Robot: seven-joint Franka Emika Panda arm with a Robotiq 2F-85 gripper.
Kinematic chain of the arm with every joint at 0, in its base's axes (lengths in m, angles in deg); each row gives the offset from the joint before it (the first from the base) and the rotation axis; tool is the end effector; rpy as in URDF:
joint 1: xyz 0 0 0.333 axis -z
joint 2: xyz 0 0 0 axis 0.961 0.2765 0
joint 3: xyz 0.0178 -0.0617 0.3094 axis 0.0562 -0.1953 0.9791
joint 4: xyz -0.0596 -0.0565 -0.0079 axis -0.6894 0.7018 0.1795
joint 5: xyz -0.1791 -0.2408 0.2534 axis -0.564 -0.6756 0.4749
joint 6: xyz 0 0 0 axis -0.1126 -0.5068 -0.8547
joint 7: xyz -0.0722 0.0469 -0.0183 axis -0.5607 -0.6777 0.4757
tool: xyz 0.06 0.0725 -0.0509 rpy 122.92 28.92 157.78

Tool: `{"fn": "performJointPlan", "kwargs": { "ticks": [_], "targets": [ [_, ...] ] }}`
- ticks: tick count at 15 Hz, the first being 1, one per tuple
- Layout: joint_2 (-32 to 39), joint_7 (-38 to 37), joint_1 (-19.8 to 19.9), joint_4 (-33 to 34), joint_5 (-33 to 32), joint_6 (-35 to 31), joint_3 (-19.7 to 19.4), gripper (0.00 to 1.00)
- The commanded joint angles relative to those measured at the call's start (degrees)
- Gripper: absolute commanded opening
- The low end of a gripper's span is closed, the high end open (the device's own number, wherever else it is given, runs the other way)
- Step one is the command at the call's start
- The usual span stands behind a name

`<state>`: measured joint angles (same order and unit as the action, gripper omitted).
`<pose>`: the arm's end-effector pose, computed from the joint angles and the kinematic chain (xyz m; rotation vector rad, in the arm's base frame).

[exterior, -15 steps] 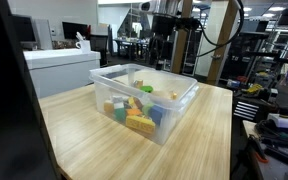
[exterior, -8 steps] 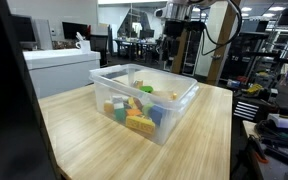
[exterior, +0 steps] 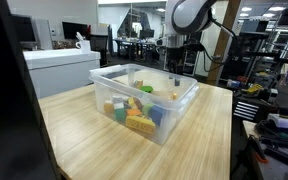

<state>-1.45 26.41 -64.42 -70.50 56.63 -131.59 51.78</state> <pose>0.5089 -0.1859 0.2963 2.9503 0.8407 -0.2087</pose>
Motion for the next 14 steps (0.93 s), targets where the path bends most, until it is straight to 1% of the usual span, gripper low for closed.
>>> {"fn": "performJointPlan", "kwargs": {
  "ticks": [1, 5, 8, 9, 10, 12, 14],
  "targets": [
    [1.85, -4.28, -0.13, -2.09, -5.14, -2.32, 0.76, 1.0],
    [4.1, -6.26, -0.26, -3.0, -8.19, -3.2, 1.64, 1.0],
    [6.47, -8.27, -0.39, -3.0, -9.91, -5.38, 2.2, 1.0],
    [7.59, -9.54, -0.59, -2.42, -10.17, -6.08, 2.36, 0.87],
    [8.59, -10.95, -0.75, -2.21, -10.64, -7.5, 2.55, 0.71],
    [9.26, -12.11, -0.9, -1.79, -10.19, -8.64, 3.03, 0.56],
    [8.44, -13.01, -0.98, -1.7, -10.42, -8.69, 3.11, 0.41]
  ]
}}
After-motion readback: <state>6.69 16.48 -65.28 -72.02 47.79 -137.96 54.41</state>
